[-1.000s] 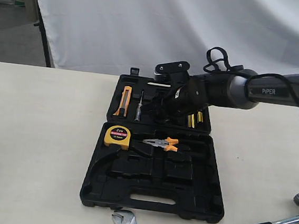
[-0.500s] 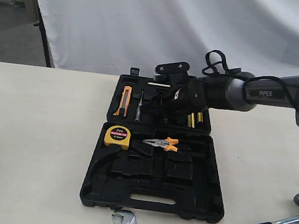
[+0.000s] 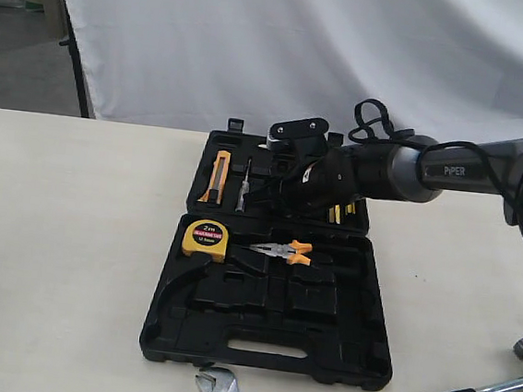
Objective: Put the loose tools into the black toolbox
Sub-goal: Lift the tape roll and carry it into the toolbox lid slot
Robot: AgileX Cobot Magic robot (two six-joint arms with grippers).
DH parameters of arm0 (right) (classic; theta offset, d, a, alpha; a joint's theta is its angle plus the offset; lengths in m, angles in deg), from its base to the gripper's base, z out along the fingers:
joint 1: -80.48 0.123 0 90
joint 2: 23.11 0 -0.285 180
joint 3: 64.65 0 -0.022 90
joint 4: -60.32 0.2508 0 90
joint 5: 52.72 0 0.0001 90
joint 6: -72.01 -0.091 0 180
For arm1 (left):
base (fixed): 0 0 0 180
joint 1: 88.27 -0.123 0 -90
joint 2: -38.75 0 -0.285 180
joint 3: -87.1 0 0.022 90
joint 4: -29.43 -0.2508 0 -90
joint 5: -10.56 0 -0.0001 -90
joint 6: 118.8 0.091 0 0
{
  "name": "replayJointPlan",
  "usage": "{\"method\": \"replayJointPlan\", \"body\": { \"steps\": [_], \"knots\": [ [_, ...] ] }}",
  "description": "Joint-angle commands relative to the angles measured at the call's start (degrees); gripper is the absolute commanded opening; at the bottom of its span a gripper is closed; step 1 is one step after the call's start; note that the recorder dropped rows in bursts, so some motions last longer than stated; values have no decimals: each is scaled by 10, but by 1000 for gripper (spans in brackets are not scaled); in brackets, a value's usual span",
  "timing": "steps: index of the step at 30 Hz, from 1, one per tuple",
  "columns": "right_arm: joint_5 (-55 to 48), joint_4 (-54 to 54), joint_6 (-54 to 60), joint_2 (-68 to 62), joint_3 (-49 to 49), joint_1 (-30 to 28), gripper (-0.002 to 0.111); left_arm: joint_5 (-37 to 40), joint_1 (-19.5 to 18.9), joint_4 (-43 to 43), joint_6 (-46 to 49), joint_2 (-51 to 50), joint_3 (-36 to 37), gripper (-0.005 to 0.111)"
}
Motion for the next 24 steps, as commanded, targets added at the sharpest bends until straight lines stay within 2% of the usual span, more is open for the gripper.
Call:
{"method": "replayJointPlan", "body": {
  "steps": [1,3,9,16,19,24],
  "knots": [
    [-6,-9,10,1,-4,-5,0,-4,-15,-3,-3,2,-2,1],
    [-6,-9,10,1,-4,-5,4,-4,-15,-3,-3,2,-2,1],
    [-8,-9,10,1,-4,-5,49,-4,-15,-3,-3,2,-2,1],
    [12,9,4,1,-4,-5,83,-4,-15,-3,-3,2,-2,1],
    [12,9,4,2,-4,-5,92,-4,-15,-3,-3,2,-2,1],
    [-4,9,9,31,-4,-5,93,-4,-15,-3,-3,2,-2,1]
  ]
}}
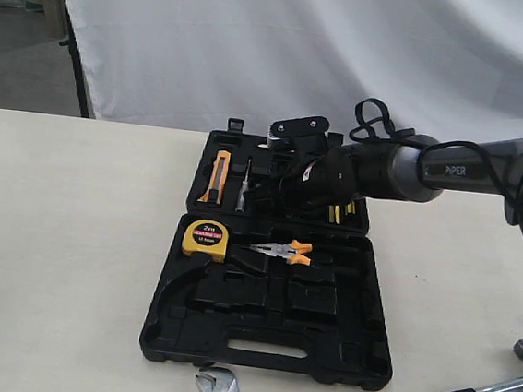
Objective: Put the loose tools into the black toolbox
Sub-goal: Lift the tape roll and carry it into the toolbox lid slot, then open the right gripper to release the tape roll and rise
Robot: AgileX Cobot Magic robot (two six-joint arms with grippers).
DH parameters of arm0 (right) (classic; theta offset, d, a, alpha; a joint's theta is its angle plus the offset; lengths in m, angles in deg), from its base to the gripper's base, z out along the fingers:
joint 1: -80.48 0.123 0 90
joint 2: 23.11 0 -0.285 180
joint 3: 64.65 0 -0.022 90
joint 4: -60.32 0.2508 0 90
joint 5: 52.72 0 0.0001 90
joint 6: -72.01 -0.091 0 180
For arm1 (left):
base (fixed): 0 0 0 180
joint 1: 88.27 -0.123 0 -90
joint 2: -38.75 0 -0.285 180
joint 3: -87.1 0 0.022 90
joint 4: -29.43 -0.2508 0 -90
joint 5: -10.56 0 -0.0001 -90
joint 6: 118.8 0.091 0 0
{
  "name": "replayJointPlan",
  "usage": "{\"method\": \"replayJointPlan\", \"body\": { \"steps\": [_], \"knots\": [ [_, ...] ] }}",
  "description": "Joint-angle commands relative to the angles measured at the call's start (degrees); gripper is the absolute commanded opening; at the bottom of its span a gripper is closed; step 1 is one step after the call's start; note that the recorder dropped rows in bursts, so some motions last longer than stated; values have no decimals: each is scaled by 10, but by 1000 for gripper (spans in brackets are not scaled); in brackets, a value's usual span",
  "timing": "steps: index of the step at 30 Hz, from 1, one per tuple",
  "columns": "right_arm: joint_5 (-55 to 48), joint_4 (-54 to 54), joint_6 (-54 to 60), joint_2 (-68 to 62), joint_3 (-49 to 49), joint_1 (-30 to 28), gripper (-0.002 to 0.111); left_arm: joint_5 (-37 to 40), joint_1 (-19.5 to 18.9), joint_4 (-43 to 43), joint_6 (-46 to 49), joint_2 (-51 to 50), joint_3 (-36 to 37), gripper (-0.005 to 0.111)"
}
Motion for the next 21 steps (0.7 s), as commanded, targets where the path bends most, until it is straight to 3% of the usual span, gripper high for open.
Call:
{"method": "replayJointPlan", "body": {
  "steps": [1,8,10,19,21],
  "knots": [
    [-18,0,8,41,-4,-4,92,-4,-15,-3,-3,2,-2,1],
    [-62,-1,36,97,-4,-4,91,-4,-15,-3,-3,2,-2,1],
    [-62,-1,44,92,-4,-4,84,-4,-15,-3,-3,2,-2,1],
    [-32,-1,47,32,-4,-4,4,-4,-15,-3,-3,2,-2,1],
    [-31,-1,45,17,-4,-4,0,-4,-15,-3,-3,2,-2,1]
  ]
}}
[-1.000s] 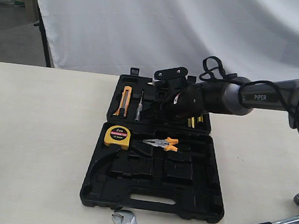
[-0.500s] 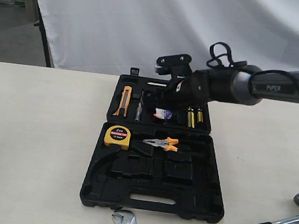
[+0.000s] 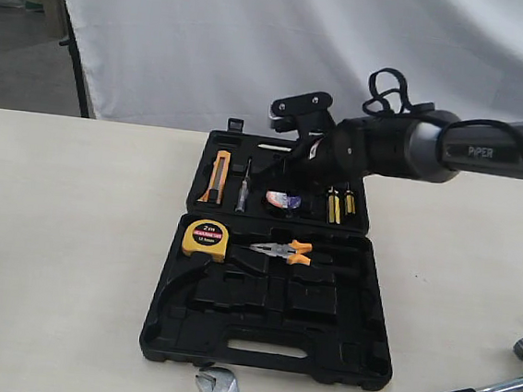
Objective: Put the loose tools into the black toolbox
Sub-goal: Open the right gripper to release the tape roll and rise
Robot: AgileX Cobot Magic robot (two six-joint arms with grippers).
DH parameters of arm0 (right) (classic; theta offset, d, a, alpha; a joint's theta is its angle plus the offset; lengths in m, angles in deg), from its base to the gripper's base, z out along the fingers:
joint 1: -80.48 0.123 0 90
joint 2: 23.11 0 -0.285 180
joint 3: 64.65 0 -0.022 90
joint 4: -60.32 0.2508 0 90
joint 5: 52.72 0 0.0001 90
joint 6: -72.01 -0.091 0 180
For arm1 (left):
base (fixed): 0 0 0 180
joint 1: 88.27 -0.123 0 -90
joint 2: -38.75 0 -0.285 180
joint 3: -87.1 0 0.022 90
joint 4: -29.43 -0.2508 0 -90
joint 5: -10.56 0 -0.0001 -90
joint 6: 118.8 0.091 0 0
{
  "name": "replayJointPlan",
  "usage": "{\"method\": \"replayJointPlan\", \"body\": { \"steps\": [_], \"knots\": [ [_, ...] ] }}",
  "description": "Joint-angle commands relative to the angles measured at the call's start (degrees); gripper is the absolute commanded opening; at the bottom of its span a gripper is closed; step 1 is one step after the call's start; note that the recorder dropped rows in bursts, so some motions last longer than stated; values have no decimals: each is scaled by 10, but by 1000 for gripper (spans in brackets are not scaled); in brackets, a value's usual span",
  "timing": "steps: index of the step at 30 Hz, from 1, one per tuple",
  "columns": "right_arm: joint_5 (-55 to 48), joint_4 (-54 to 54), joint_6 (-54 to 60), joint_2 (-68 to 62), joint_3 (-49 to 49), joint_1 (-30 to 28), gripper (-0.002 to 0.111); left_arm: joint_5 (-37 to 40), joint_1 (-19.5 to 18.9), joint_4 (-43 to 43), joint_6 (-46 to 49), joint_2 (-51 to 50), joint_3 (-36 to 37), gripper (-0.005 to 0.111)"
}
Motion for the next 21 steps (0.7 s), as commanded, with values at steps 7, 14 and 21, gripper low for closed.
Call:
{"method": "replayJointPlan", "body": {
  "steps": [7,14,21],
  "knots": [
    [10,-2,3,-39,-1,-4,0,-4,-15,-3,-3,2,-2,1],
    [-6,-2,3,-9,-1,-4,0,-4,-15,-3,-3,2,-2,1],
    [-35,-2,3,21,-1,-4,0,-4,-15,-3,-3,2,-2,1]
  ]
}}
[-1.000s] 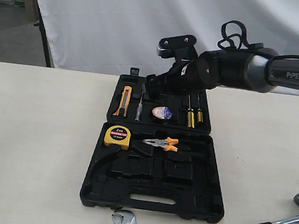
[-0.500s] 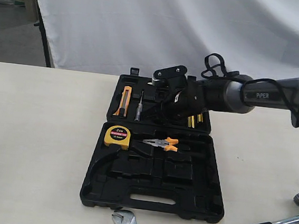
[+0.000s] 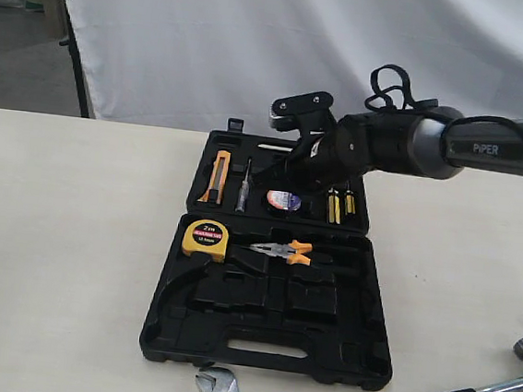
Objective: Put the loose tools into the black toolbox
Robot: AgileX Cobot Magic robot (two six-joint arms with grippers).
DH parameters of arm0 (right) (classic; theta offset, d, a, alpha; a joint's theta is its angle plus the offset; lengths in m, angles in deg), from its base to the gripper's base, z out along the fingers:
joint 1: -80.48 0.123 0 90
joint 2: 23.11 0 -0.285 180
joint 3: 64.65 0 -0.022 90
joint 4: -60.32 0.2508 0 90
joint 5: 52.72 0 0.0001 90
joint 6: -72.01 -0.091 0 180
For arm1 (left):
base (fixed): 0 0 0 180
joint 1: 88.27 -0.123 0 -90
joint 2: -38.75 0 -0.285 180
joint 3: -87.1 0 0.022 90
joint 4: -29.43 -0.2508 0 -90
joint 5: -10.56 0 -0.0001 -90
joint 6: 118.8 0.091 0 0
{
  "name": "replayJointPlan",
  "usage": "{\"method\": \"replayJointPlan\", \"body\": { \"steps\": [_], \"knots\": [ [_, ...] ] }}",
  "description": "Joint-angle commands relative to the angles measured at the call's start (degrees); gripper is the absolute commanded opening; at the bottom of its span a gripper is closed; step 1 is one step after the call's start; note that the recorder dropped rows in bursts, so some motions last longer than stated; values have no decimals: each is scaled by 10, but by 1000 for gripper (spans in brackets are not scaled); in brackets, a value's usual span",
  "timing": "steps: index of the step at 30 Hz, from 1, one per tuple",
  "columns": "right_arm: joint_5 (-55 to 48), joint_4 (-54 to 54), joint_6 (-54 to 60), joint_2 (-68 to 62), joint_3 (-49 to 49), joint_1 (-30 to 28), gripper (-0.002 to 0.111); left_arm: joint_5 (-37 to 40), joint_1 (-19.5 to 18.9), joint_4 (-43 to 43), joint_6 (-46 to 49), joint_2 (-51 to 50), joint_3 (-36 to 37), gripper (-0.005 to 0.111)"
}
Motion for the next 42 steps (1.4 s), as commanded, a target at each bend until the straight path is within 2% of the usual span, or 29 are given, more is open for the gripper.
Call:
{"method": "replayJointPlan", "body": {
  "steps": [1,12,20,28,31,33,35,38,42],
  "knots": [
    [-12,-1,3,8,-1,-4,0,-4,-15,-3,-3,2,-2,1],
    [23,0,6,-44,-1,-4,0,-4,-15,-3,-3,2,-2,1],
    [19,0,6,-34,-1,-4,0,-4,-15,-3,-3,2,-2,1],
    [-130,-2,22,115,-1,-4,0,-4,-15,-3,-3,2,-2,1],
    [-245,0,35,170,3,-3,0,-4,-15,-3,-3,2,-2,1],
    [-234,5,35,206,55,-3,0,-4,-15,-3,-3,2,-2,1],
    [-173,38,50,253,159,2,0,-4,-15,-3,-3,2,-2,1],
    [-54,93,69,355,315,51,0,-4,-15,-3,-3,2,-2,1],
    [-43,101,71,429,377,116,0,-4,-15,-3,-3,2,-2,1]
  ]
}}
